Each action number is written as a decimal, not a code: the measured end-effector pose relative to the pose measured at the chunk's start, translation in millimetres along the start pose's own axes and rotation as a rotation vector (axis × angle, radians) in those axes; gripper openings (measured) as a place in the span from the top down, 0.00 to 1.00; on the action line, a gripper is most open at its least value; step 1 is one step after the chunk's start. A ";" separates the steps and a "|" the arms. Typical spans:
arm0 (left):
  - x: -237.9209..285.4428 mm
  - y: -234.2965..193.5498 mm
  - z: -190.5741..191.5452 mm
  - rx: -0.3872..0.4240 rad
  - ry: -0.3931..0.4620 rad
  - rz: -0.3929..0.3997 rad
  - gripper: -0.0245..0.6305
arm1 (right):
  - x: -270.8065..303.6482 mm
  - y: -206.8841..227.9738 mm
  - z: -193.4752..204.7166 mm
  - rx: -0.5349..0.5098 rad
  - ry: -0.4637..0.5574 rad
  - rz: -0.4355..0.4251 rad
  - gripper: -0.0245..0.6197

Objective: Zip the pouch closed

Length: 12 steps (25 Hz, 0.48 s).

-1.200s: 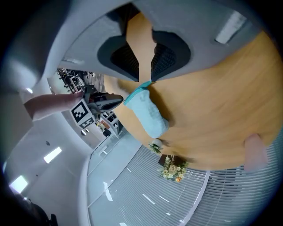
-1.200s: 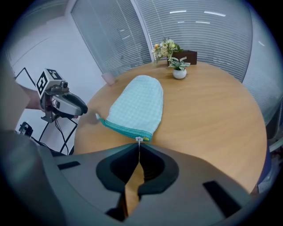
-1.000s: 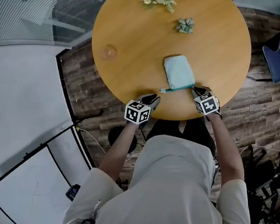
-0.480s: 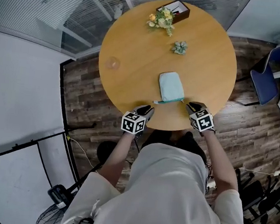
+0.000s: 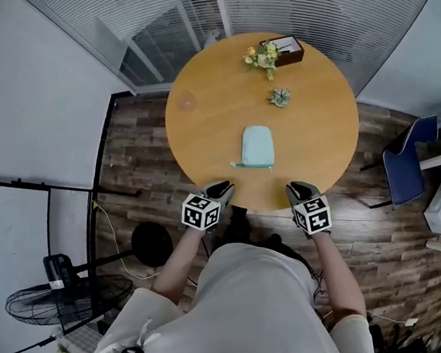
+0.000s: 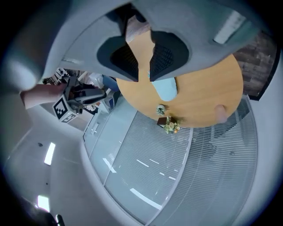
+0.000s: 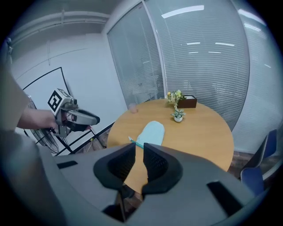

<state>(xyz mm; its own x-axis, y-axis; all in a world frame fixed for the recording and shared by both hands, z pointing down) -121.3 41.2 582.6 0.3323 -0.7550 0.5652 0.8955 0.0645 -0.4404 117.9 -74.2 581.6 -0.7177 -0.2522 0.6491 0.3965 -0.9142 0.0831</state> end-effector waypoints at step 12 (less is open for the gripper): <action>-80.9 110.6 16.2 -0.032 0.199 -0.127 0.86 | -116.9 -19.6 -1.1 -0.058 0.157 -0.035 0.88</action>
<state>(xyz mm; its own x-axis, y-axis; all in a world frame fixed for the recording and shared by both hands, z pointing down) -44.4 120.0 499.5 0.1503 -0.8696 0.4703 0.9156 -0.0571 -0.3980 193.3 -27.1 503.3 -0.8131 -0.2619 0.5199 0.3388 -0.9391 0.0567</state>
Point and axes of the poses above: the fingertips, and each gripper's own axes: x forward along the fingers, y to its right, z out of its underside, the point moved 7 cm from there along -x, backward along the fingers, and after that the axes turned 8 degrees about -x, right-handed, at the moved point
